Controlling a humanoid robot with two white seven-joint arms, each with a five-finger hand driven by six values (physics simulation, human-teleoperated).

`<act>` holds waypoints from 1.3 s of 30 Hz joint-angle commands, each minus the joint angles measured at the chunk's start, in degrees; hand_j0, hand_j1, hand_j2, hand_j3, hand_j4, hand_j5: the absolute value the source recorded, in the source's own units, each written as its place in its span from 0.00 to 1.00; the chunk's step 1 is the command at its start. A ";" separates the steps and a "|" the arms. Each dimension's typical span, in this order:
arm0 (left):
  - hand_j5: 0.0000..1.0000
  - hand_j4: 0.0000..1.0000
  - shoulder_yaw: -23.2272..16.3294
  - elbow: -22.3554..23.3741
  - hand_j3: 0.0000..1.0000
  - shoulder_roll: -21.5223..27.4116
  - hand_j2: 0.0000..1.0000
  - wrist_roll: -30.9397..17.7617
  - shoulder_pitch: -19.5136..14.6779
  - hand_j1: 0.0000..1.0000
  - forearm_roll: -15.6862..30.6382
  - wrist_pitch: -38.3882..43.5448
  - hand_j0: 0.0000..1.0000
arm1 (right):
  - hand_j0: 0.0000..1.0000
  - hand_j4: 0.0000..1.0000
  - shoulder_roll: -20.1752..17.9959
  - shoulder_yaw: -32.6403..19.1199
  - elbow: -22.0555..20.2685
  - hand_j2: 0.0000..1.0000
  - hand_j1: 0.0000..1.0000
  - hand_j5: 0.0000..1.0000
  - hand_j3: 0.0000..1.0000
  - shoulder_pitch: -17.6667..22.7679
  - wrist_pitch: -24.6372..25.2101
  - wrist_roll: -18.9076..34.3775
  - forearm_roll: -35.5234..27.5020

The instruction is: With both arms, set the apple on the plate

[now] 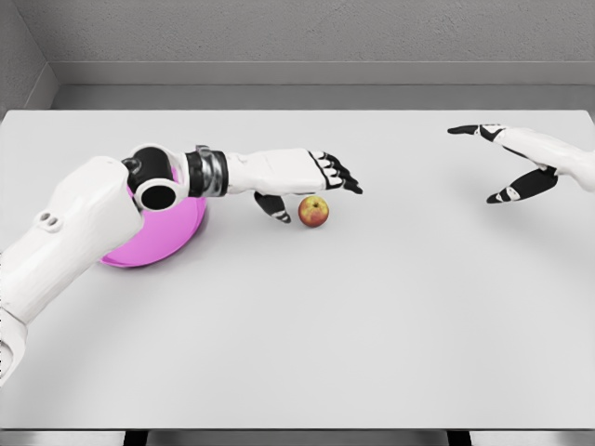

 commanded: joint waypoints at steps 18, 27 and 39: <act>0.92 0.92 -1.24 9.36 0.92 -4.52 0.92 -0.13 -1.41 0.92 -3.57 0.10 0.92 | 1.00 1.00 -0.07 0.05 0.02 1.00 1.00 1.00 1.00 -0.09 0.16 -0.02 0.88; 0.86 0.86 -2.38 9.36 0.86 -4.60 0.86 -0.31 -1.76 0.86 -3.57 0.10 0.86 | 1.00 1.00 -0.07 0.05 0.02 1.00 1.00 1.00 1.00 -0.09 0.16 -0.02 0.88; 0.76 0.76 -3.79 9.27 0.76 -4.34 0.76 -0.48 -1.76 0.76 -3.65 0.10 0.76 | 1.00 1.00 0.02 0.05 0.02 1.00 1.00 1.00 1.00 -0.09 0.16 -0.02 0.88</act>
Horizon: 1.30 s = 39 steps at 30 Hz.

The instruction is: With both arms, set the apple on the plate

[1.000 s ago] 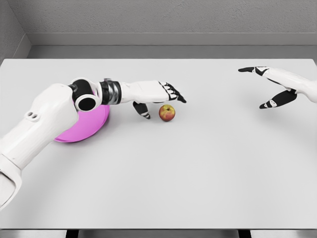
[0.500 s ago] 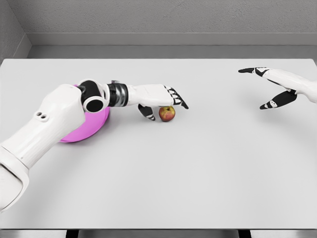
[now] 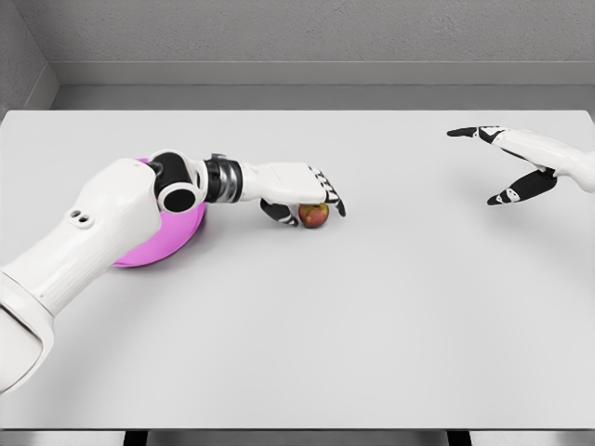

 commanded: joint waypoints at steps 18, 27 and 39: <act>0.54 0.54 -1.56 -0.36 0.54 0.02 0.54 -0.68 0.09 0.54 -0.47 0.10 0.54 | 1.00 1.00 -0.05 -0.03 0.23 1.00 1.00 1.00 1.00 0.00 0.16 -0.02 -0.44; 0.38 0.38 -1.47 -1.68 0.38 3.97 0.38 -0.50 -1.58 0.38 4.35 0.10 0.38 | 1.00 1.00 -0.05 -0.03 0.23 1.00 1.00 1.00 1.00 0.09 0.16 -0.02 -0.44; 0.36 0.36 2.39 -7.84 0.36 29.99 0.36 -0.59 0.00 0.36 15.26 0.10 0.36 | 1.00 1.00 -0.14 -0.03 0.23 1.00 1.00 1.00 1.00 0.09 0.16 -0.02 -0.44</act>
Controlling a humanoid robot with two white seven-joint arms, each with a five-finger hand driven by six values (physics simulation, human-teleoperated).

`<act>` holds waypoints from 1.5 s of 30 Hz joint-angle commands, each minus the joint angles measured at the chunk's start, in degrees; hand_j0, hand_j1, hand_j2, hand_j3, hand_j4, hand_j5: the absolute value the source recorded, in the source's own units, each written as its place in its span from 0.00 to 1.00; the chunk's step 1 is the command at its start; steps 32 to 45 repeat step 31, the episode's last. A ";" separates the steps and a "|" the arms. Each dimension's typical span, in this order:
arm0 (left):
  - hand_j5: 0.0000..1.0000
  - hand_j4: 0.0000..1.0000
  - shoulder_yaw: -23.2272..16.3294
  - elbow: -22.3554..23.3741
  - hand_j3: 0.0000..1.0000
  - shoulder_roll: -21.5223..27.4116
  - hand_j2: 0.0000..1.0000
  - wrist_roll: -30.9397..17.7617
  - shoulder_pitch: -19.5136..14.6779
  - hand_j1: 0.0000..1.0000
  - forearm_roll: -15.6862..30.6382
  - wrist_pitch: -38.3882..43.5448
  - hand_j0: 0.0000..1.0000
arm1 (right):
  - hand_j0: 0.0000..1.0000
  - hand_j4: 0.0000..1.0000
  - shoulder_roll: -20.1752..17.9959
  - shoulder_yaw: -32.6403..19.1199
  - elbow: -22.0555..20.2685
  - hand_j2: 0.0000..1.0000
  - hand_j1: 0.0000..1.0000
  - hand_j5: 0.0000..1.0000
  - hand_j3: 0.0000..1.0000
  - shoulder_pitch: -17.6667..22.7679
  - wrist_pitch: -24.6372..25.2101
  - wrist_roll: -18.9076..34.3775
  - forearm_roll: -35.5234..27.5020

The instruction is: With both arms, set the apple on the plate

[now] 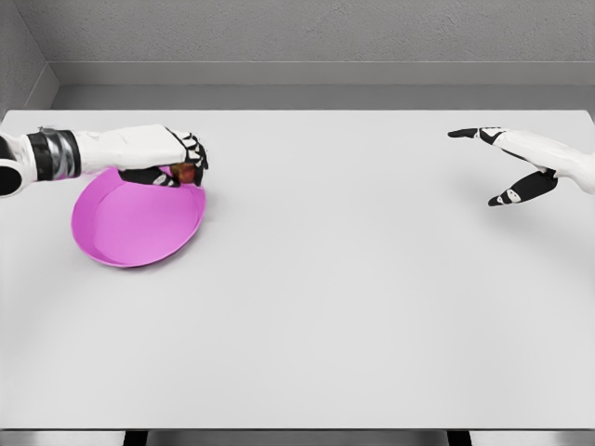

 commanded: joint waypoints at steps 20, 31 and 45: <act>1.00 1.00 0.47 11.22 1.00 1.70 1.00 0.43 1.41 1.00 3.60 0.21 1.00 | 1.00 1.00 -0.08 -0.03 -0.05 1.00 1.00 1.00 1.00 0.00 0.16 -0.02 -0.44; 1.00 1.00 9.09 29.07 1.00 -1.37 1.00 0.34 0.97 1.00 8.17 0.21 1.00 | 1.00 1.00 -0.08 -0.03 -0.14 1.00 1.00 1.00 1.00 0.00 0.16 -0.02 -0.44; 1.00 1.00 9.09 29.07 1.00 -1.37 1.00 0.34 0.97 1.00 8.17 0.21 1.00 | 1.00 1.00 -0.08 -0.03 -0.14 1.00 1.00 1.00 1.00 0.00 0.16 -0.02 -0.44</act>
